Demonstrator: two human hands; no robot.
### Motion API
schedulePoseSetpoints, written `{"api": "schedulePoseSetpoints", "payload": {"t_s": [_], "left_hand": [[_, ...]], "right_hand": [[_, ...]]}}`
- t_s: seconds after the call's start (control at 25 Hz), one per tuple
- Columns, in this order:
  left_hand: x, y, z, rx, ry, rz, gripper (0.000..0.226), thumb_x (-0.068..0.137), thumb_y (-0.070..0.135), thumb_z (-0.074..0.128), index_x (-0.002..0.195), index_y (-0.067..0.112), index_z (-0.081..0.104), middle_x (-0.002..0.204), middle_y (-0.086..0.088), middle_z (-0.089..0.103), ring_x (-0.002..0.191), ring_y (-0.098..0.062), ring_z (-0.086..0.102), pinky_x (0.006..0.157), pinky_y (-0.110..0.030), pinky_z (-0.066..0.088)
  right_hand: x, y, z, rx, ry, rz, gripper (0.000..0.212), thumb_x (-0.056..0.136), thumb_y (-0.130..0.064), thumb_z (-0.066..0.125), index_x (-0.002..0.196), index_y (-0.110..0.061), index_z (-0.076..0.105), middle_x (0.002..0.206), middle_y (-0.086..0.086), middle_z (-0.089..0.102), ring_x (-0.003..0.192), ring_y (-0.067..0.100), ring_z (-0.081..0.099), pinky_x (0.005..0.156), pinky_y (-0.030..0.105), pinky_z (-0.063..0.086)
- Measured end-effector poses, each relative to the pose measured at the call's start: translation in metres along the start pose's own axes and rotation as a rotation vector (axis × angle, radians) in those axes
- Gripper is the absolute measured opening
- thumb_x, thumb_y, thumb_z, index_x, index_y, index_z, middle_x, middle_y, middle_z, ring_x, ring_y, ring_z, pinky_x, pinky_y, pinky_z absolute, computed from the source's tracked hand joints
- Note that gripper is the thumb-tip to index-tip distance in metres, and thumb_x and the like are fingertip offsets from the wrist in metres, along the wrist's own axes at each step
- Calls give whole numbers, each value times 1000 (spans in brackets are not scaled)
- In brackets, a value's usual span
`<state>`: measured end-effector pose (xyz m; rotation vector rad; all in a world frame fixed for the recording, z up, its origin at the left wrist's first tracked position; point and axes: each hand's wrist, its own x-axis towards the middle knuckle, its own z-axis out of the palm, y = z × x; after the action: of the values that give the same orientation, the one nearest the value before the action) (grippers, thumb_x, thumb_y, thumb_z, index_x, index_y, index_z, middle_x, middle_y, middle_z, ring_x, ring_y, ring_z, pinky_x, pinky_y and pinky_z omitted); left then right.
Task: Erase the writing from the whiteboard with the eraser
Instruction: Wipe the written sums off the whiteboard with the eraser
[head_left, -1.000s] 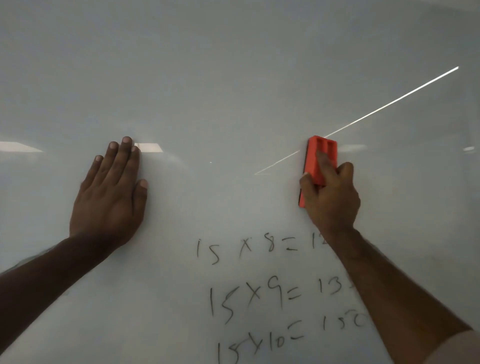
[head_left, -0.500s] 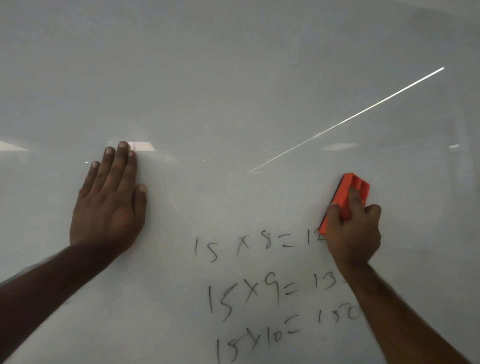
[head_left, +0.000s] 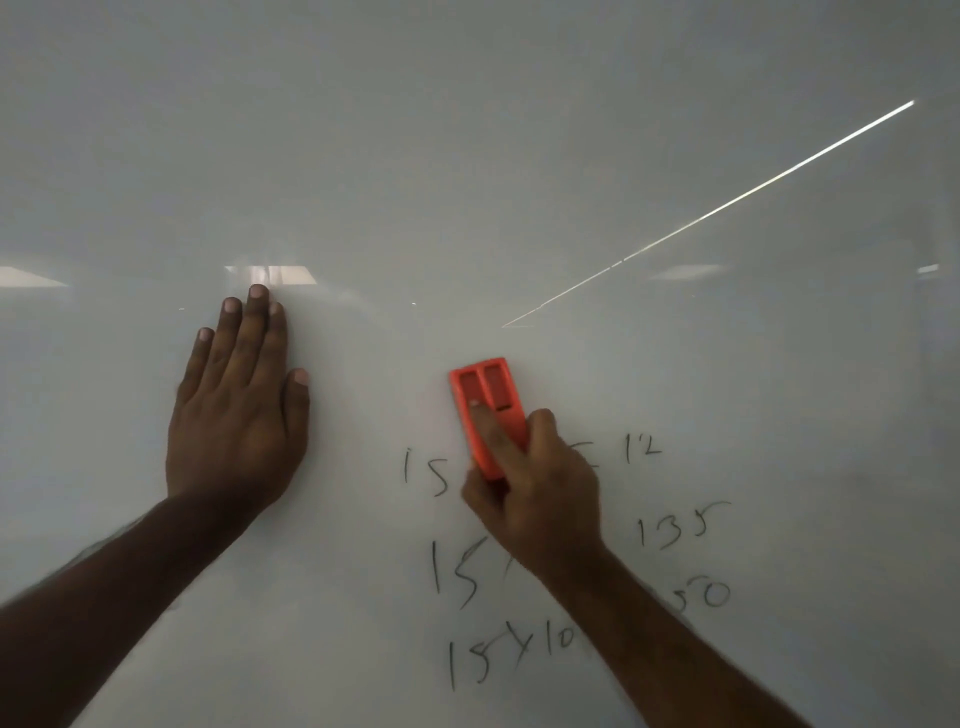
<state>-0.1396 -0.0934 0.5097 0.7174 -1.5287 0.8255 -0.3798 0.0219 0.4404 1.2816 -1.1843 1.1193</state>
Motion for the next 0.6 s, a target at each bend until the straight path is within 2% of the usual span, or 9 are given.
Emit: {"api": "schedulePoseSetpoints", "payload": {"t_s": [0.08, 0.2, 0.36, 0.48, 0.6], "left_hand": [[-10, 1, 0, 8, -7, 6, 63, 105, 31, 29, 160, -1, 26, 170, -14, 20, 158, -30, 17, 130, -44, 12], [-21, 3, 1, 31, -23, -1, 63, 106, 31, 28, 161, 1, 23, 171, -12, 17, 159, -27, 14, 131, -41, 8], [-28, 8, 4, 43, -18, -26, 63, 106, 31, 27, 161, 0, 23, 171, -12, 16, 159, -26, 11, 131, -39, 5], [-33, 15, 6, 35, -9, -40, 63, 106, 31, 27, 161, 0, 23, 171, -13, 16, 159, -26, 11, 131, -38, 4], [-38, 16, 6, 15, 3, -21, 62, 106, 27, 30, 160, -1, 25, 170, -14, 18, 159, -29, 15, 131, -40, 7]], "right_hand": [[-11, 34, -14, -44, -3, 39, 57, 83, -44, 54, 137, -26, 51, 89, 10, 48, 53, 24, 49, 45, 33, 49], [-6, 67, -26, -87, 74, 256, 57, 84, -43, 52, 135, -20, 57, 91, 13, 48, 55, 27, 51, 47, 35, 52], [18, 40, -14, -61, 152, 454, 58, 81, -44, 50, 133, -20, 60, 93, 13, 49, 60, 31, 55, 51, 34, 51], [29, -10, 5, -13, 146, 349, 58, 80, -44, 53, 135, -25, 58, 94, 11, 50, 60, 29, 55, 50, 31, 48], [16, -68, 26, 30, 67, 84, 61, 80, -46, 55, 139, -29, 53, 95, 8, 48, 61, 26, 51, 51, 29, 42]]}}
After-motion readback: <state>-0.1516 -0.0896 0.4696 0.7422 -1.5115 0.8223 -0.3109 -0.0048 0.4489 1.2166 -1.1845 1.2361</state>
